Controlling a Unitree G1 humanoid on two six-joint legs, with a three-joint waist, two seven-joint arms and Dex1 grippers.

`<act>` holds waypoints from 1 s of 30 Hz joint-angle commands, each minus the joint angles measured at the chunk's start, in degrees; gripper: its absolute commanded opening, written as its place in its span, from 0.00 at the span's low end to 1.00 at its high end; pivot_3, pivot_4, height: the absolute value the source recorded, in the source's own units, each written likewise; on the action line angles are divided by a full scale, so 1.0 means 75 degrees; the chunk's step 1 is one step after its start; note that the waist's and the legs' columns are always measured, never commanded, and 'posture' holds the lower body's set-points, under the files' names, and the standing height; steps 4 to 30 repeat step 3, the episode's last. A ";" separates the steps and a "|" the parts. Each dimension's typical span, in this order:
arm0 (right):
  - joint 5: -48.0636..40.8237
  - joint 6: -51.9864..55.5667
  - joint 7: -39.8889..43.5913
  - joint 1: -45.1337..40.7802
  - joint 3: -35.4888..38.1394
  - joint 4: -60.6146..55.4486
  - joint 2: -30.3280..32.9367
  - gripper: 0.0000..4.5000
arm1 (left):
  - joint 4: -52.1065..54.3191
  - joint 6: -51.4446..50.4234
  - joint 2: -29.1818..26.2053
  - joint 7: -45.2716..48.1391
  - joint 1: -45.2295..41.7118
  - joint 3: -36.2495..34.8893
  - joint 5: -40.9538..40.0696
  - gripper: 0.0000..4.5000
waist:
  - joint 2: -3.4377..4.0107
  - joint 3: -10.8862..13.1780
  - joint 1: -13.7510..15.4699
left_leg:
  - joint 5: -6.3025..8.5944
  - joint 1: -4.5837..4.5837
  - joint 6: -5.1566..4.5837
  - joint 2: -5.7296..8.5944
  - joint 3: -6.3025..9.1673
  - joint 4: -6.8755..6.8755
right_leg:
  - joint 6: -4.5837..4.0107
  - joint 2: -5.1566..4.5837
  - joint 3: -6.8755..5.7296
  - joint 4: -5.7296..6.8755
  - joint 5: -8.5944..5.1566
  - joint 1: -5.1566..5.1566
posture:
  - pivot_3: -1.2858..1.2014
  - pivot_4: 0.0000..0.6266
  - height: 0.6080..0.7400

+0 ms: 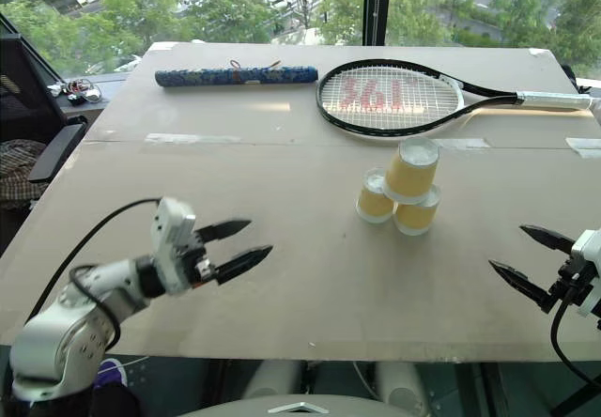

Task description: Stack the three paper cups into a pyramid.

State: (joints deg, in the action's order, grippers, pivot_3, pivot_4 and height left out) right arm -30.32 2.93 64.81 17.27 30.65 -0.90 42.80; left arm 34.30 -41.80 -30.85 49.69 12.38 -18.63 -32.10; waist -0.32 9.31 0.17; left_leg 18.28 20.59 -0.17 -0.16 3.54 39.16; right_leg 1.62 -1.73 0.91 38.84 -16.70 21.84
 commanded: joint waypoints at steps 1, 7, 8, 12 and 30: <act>0.0009 -0.0238 0.0122 -0.0030 0.0163 0.0101 0.0076 1.00 | 0.0546 0.0662 -0.0004 -0.0135 0.0454 -0.0325 -0.0048 0.99 | 0.0002 0.0001 0.0059 | 0.0006 -0.0005 -0.0011 0.0000 0.0000 0.0001 | -0.0003 0.0000 -0.0001 0.0001 0.0000 -0.0003 | 0.52 0.24 1.00; 0.0011 -0.0217 0.0132 -0.0097 0.0096 0.0207 0.0093 1.00 | 0.0505 0.0788 -0.0067 -0.0156 0.0676 -0.0315 -0.0058 0.99 | 0.0003 0.0000 0.0088 | 0.0008 -0.0019 -0.0015 0.0000 0.0000 0.0001 | -0.0006 0.0000 0.0000 -0.0002 -0.0001 -0.0026 | 0.52 0.24 1.00; 0.0011 -0.0217 0.0132 -0.0097 0.0096 0.0207 0.0093 1.00 | 0.0505 0.0788 -0.0067 -0.0156 0.0676 -0.0315 -0.0058 0.99 | 0.0003 0.0000 0.0088 | 0.0008 -0.0019 -0.0015 0.0000 0.0000 0.0001 | -0.0006 0.0000 0.0000 -0.0002 -0.0001 -0.0026 | 0.52 0.24 1.00; 0.0011 -0.0217 0.0132 -0.0097 0.0096 0.0207 0.0093 1.00 | 0.0505 0.0788 -0.0067 -0.0156 0.0676 -0.0315 -0.0058 0.99 | 0.0003 0.0000 0.0088 | 0.0008 -0.0019 -0.0015 0.0000 0.0000 0.0001 | -0.0006 0.0000 0.0000 -0.0002 -0.0001 -0.0026 | 0.52 0.24 1.00; 0.0011 -0.0217 0.0132 -0.0097 0.0096 0.0207 0.0093 1.00 | 0.0505 0.0788 -0.0067 -0.0156 0.0676 -0.0315 -0.0058 0.99 | 0.0003 0.0000 0.0088 | 0.0008 -0.0019 -0.0015 0.0000 0.0000 0.0001 | -0.0006 0.0000 0.0000 -0.0002 -0.0001 -0.0026 | 0.52 0.24 1.00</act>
